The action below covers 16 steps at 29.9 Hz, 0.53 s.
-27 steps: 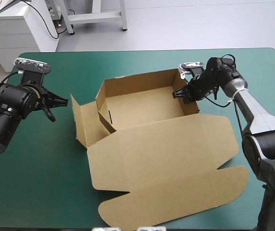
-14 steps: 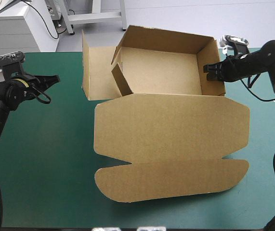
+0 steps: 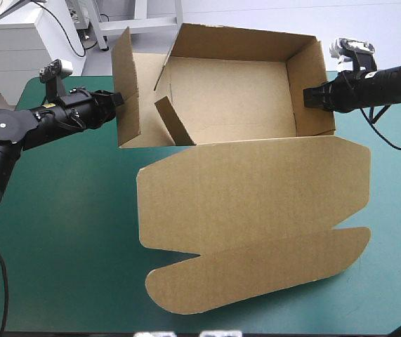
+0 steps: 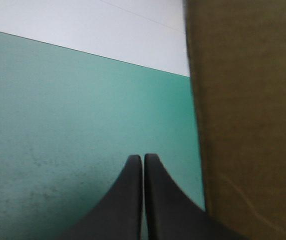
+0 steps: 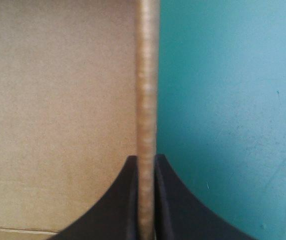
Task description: Fold the box
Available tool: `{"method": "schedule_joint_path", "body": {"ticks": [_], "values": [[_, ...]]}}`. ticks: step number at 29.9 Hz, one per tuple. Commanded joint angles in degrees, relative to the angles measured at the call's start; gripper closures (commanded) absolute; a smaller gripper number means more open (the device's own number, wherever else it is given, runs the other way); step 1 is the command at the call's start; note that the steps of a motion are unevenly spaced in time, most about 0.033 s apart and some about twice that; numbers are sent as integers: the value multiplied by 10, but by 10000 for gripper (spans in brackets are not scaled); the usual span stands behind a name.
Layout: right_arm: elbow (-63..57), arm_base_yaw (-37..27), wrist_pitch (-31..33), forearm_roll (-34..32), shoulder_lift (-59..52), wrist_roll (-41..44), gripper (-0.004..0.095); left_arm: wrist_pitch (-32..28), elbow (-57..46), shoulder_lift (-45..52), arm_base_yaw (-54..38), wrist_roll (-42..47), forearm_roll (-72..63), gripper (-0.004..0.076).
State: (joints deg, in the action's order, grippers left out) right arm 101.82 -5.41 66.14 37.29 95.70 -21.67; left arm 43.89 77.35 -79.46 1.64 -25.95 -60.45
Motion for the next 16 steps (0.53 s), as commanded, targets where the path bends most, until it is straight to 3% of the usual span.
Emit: {"method": "schedule_joint_path", "body": {"ticks": [1, 6, 12, 16], "values": [[18, -1, -25, 39, -30, -4, 929, 42, 19, 20, 0, -76, -106, 731], [12, 3, -43, 36, -28, -7, 927, 87, 19, 26, 0, -97, -139, 731], [12, 50, -75, -41, -26, 23, 927, 124, 19, 33, 0, -97, -117, 731], [12, 74, -93, -54, -26, 35, 927, 143, 19, 33, 0, -97, -101, 731]]}}
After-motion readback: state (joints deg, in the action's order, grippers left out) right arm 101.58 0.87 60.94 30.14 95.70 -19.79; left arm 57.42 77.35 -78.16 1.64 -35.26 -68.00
